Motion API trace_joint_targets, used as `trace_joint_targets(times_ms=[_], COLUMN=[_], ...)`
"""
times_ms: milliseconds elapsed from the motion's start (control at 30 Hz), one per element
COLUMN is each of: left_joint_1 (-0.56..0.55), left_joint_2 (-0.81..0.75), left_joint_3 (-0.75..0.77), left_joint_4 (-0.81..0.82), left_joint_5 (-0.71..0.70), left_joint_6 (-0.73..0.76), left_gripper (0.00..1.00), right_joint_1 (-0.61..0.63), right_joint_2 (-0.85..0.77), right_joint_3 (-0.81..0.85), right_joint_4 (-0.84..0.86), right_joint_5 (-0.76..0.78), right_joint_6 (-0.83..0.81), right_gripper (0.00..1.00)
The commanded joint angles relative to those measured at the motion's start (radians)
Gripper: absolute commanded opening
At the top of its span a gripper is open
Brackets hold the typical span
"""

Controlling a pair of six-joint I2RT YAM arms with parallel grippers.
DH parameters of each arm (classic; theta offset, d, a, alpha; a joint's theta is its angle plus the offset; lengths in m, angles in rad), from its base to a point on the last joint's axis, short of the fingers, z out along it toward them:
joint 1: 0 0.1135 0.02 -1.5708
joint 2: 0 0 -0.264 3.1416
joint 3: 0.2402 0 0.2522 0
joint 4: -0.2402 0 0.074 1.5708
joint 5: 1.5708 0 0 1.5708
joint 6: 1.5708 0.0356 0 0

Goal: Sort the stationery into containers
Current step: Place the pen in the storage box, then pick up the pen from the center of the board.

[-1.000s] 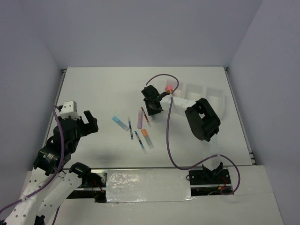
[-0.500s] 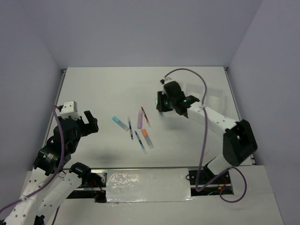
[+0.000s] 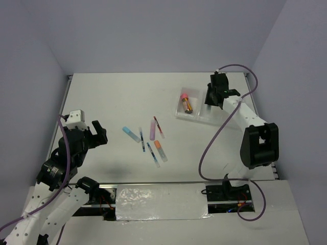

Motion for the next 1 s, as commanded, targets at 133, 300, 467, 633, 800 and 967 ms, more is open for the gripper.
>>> trace_joint_targets(times_ms=[133, 300, 467, 633, 800, 967], left_joint_1=[-0.008, -0.011, -0.011, -0.011, -0.012, -0.014], left_joint_2=[0.015, 0.023, 0.029, 0.028, 0.025, 0.017], left_joint_3=[0.002, 0.002, 0.003, 0.005, 0.005, 0.003], left_joint_4=[0.037, 0.037, 0.037, 0.03, 0.029, 0.027], left_joint_5=[0.01, 0.014, 0.011, 0.0, -0.005, -0.005], left_joint_6=[0.006, 0.008, 0.008, 0.003, 0.0, 0.0], left_gripper=[0.99, 0.99, 0.99, 0.99, 0.99, 0.99], right_joint_1=[-0.071, -0.033, 0.148, 0.392, 0.528, 0.657], right_joint_2=[0.099, 0.069, -0.051, -0.039, 0.132, 0.181], right_joint_3=[0.117, 0.107, -0.011, -0.093, 0.014, 0.015], right_joint_4=[-0.029, -0.006, 0.089, 0.177, 0.099, 0.068], right_joint_5=[0.01, -0.036, -0.076, -0.087, -0.058, 0.007], right_joint_6=[-0.014, 0.006, 0.012, 0.035, 0.092, 0.165], right_gripper=[0.52, 0.92, 0.91, 0.77, 0.66, 0.65])
